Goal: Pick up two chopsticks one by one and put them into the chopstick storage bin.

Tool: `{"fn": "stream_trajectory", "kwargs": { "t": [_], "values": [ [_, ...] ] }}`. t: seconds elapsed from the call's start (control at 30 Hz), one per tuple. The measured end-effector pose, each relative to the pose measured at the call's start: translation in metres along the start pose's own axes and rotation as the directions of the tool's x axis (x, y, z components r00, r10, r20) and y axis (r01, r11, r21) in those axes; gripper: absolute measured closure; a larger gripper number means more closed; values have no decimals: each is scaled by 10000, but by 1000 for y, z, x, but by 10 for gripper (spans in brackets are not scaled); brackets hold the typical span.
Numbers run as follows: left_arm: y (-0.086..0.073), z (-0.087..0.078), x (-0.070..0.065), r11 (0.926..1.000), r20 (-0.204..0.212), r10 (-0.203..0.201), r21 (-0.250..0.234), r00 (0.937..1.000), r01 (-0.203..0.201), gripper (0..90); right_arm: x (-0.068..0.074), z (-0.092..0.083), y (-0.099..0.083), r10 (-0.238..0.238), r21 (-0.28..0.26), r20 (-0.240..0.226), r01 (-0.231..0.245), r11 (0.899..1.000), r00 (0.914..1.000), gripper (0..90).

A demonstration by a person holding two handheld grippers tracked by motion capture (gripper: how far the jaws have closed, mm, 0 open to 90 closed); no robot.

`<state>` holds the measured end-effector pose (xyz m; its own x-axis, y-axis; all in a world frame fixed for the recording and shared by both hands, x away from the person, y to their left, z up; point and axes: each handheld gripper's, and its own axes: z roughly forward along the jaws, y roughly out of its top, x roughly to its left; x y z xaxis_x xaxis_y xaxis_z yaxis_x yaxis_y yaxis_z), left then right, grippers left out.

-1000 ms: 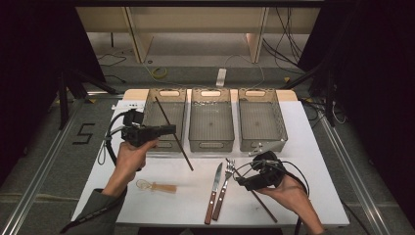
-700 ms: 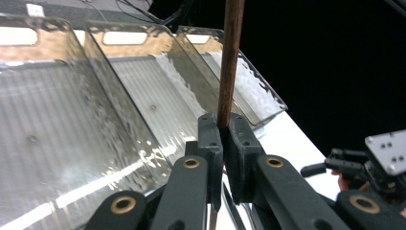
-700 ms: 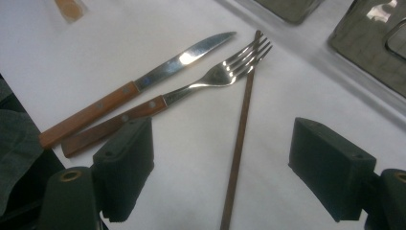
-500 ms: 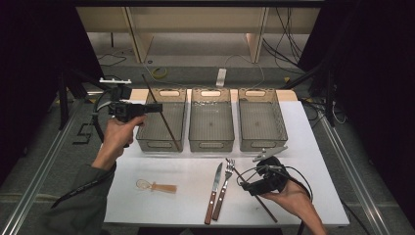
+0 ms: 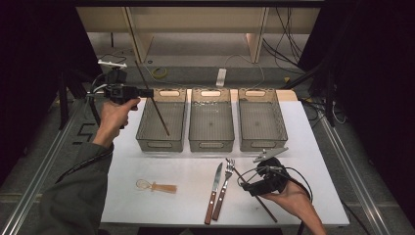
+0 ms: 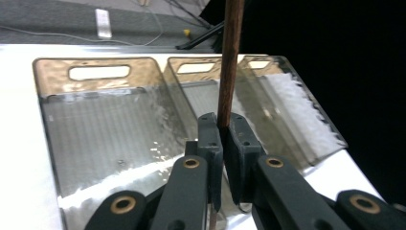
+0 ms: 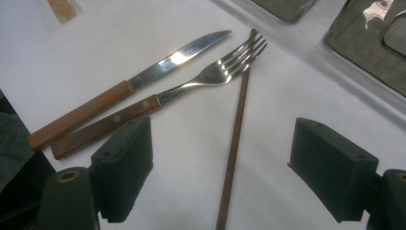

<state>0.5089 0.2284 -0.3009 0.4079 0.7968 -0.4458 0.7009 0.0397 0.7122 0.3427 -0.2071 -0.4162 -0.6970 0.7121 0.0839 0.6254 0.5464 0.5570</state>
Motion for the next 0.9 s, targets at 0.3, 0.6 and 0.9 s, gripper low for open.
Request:
{"fn": "stream_trajectory", "kwargs": {
  "t": [0.3, 0.6, 0.9],
  "values": [
    [-10, 29, 0, 9991, -360, 205, 375, 9991, -191, 851, -3, -1, -3, 59, -98, -25, -59, 9999, 10000, 227],
    [-25, 50, 4, 9972, -605, 268, 709, 9978, -225, 851, -2, 1, -5, 144, -5, -120, -144, 9999, 9998, 226],
    [-30, 66, 4, 9934, -512, 142, 1140, 9986, -83, 850, -4, 2, -6, 148, 7, -182, -148, 9999, 9997, 226]
  ]
}}
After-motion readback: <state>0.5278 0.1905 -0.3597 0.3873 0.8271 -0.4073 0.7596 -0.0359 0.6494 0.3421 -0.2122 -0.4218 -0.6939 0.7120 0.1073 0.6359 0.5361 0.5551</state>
